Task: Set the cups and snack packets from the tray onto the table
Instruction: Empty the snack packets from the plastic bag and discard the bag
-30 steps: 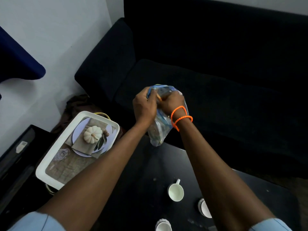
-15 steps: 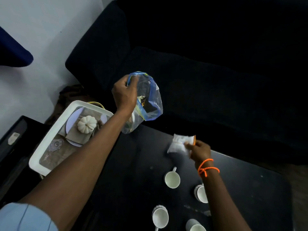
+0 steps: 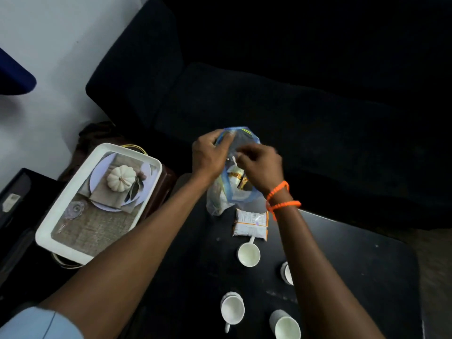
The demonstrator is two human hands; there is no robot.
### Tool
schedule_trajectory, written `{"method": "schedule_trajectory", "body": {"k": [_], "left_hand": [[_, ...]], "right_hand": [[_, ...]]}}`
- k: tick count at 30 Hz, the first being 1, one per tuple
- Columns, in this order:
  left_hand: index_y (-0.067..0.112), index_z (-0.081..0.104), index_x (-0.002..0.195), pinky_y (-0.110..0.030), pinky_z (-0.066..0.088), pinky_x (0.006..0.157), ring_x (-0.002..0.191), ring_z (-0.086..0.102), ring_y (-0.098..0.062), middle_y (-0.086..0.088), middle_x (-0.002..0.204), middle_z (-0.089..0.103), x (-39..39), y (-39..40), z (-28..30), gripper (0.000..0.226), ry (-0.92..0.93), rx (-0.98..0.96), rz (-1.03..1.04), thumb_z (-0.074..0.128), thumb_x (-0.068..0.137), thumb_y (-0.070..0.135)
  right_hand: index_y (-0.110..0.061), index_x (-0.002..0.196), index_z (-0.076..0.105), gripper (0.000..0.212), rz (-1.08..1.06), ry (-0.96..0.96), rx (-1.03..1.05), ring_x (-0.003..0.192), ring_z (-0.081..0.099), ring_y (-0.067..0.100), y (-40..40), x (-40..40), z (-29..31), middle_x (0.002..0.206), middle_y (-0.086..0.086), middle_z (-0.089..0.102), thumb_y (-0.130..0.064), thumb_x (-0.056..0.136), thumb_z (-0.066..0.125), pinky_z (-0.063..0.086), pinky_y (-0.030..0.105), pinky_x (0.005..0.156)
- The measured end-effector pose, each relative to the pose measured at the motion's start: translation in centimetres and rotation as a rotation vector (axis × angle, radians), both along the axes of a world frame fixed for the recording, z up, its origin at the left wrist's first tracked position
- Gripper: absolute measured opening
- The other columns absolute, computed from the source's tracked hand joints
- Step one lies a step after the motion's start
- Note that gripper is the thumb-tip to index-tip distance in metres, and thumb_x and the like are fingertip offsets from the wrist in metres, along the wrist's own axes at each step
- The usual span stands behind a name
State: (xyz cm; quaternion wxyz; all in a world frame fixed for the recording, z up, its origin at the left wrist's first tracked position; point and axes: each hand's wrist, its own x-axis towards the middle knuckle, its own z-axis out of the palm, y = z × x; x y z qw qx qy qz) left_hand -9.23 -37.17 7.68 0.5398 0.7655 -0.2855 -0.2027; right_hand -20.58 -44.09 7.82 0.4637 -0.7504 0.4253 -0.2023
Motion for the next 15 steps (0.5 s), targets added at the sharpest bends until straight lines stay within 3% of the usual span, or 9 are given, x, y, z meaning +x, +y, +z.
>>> {"method": "schedule_trajectory", "body": {"k": [2, 5, 8, 10, 13, 15], "left_hand": [[0.015, 0.079, 0.084, -0.02, 0.044, 0.056, 0.058, 0.053, 0.008, 0.015, 0.06, 0.063, -1.2, -0.4, 0.7, 0.025, -0.025, -0.04, -0.05, 0.066, 0.098, 0.031], [0.013, 0.082, 0.094, -0.026, 0.055, 0.063, 0.069, 0.065, 0.001, 0.005, 0.075, 0.075, -2.5, -0.7, 1.5, 0.024, -0.054, -0.09, -0.14, 0.066, 0.098, 0.031], [0.012, 0.081, 0.104, -0.017, 0.053, 0.068, 0.076, 0.069, 0.003, 0.009, 0.085, 0.076, -2.8, -0.6, 1.5, 0.023, -0.061, -0.085, -0.17, 0.065, 0.1, 0.029], [0.01, 0.081, 0.102, -0.024, 0.055, 0.066, 0.073, 0.067, -0.002, 0.006, 0.081, 0.074, -2.6, -0.7, 1.6, 0.025, -0.065, -0.087, -0.143, 0.064, 0.101, 0.029], [0.009, 0.08, 0.1, -0.037, 0.058, 0.068, 0.075, 0.071, -0.013, -0.001, 0.08, 0.075, -2.3, -0.8, 1.6, 0.029, -0.049, -0.106, -0.106, 0.063, 0.102, 0.032], [0.006, 0.078, 0.091, -0.037, 0.056, 0.062, 0.069, 0.068, -0.013, -0.004, 0.074, 0.072, -2.4, -1.1, 2.0, 0.034, -0.067, -0.118, -0.105, 0.062, 0.102, 0.034]], "right_hand": [[-0.004, 0.119, 0.068, 0.03, 0.061, 0.384, -0.034, 0.109, 0.066, 0.026, -0.9, 2.0, -2.3, 0.114, 0.013, 0.071, -0.019, 0.095, 0.058, 0.049, 0.039, 0.1], [0.002, 0.138, 0.047, 0.04, 0.033, 0.529, -0.073, 0.11, 0.052, 0.023, -1.1, 3.1, -5.5, 0.128, 0.019, 0.056, -0.015, 0.104, 0.039, 0.043, 0.038, 0.105], [-0.009, 0.116, 0.064, 0.027, -0.019, 0.56, -0.227, 0.108, 0.064, 0.026, -1.6, 3.2, -6.3, 0.113, 0.012, 0.067, -0.02, 0.102, 0.043, 0.047, 0.033, 0.087], [-0.01, 0.099, 0.068, 0.019, 0.003, 0.585, -0.187, 0.089, 0.068, 0.024, -2.2, 3.2, -6.1, 0.096, 0.009, 0.071, -0.018, 0.098, 0.051, 0.046, 0.032, 0.069], [-0.013, 0.081, 0.066, 0.012, 0.005, 0.64, -0.168, 0.06, 0.057, 0.014, -2.8, 3.0, -5.4, 0.07, 0.0, 0.062, -0.013, 0.092, 0.06, 0.039, 0.025, 0.05], [-0.014, 0.08, 0.065, 0.015, 0.014, 0.619, -0.218, 0.074, 0.066, 0.021, -2.9, 3.0, -5.2, 0.073, 0.001, 0.061, -0.014, 0.093, 0.058, 0.042, 0.028, 0.054]]}}
